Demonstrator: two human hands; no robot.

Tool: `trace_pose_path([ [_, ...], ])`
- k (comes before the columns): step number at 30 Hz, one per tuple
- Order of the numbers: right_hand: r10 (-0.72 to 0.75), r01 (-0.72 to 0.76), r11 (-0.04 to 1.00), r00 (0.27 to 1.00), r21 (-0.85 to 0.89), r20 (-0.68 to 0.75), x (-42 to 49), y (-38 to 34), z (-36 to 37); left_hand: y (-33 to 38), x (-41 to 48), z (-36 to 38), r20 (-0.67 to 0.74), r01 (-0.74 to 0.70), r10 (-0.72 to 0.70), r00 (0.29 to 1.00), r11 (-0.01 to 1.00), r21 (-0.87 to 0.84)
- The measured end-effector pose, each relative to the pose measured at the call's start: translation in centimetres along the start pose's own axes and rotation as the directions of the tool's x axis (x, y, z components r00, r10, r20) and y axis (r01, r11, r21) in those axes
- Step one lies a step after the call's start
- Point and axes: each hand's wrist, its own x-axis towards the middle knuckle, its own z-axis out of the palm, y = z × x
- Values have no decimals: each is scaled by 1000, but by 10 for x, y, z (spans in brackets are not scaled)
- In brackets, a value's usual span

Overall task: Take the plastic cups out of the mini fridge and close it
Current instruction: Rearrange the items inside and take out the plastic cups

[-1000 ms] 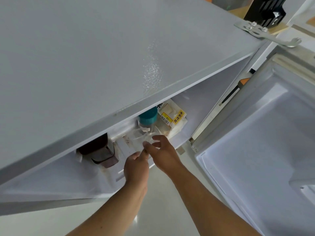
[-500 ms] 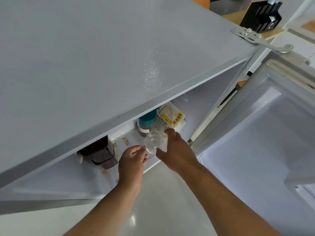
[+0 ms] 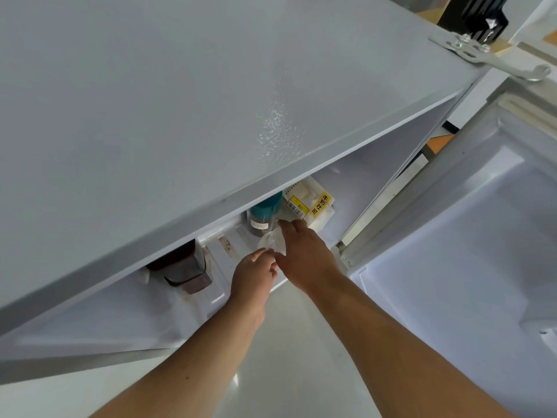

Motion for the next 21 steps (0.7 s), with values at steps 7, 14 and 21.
trace_pose_path([
  [7, -53, 53, 998, 999, -33, -12, 0, -20, -6, 16, -16, -19, -165, -58, 53, 985, 998, -24],
  [14, -63, 90, 989, 973, 114, -222, 2, -42, -56, 35, -54, -22, -367, -180, 103, 924, 967, -181],
  [21, -12, -42, 921, 990, 387, 137, 30, -91, -72, 51, -65, -16, -389, -151, 23, 921, 941, -302],
])
